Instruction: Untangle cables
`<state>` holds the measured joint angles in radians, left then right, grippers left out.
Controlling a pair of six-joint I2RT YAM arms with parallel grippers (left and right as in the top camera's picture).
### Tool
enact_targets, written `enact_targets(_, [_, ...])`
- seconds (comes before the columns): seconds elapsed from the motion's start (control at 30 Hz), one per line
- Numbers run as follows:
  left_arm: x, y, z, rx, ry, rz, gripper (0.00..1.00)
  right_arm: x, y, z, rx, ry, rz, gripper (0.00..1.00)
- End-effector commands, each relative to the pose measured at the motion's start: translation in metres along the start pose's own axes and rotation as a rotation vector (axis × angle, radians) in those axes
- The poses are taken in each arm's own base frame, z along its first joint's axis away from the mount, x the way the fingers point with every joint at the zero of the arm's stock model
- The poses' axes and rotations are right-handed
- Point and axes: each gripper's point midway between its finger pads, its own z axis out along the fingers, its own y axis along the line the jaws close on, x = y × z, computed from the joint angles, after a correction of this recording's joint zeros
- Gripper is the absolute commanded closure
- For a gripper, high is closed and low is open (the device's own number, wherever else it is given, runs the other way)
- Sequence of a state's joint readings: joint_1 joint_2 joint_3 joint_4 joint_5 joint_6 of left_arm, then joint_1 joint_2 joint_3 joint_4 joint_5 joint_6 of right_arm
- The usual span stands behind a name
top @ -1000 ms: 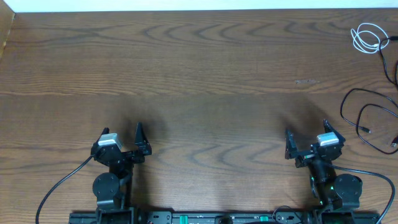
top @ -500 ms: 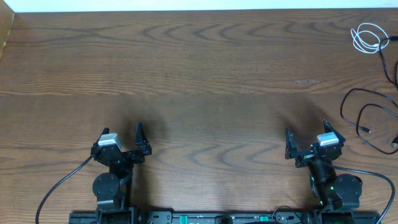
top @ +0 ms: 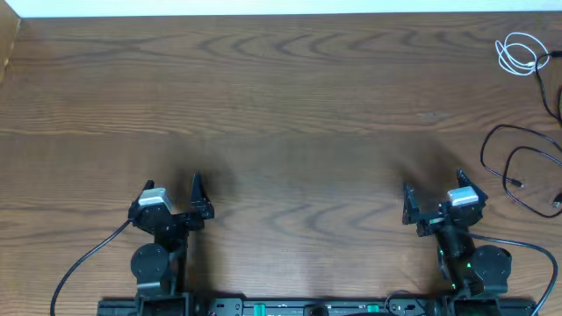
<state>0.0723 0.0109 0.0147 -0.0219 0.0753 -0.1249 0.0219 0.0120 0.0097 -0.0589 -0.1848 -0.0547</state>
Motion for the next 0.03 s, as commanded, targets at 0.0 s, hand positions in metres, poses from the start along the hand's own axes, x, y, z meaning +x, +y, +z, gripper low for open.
enact_targets(0.0, [0.0147, 0.0024, 0.0003, -0.005, 0.050, 0.015, 0.02, 0.0010, 0.0001, 0.0000, 0.002, -0.001, 0.013, 0.01])
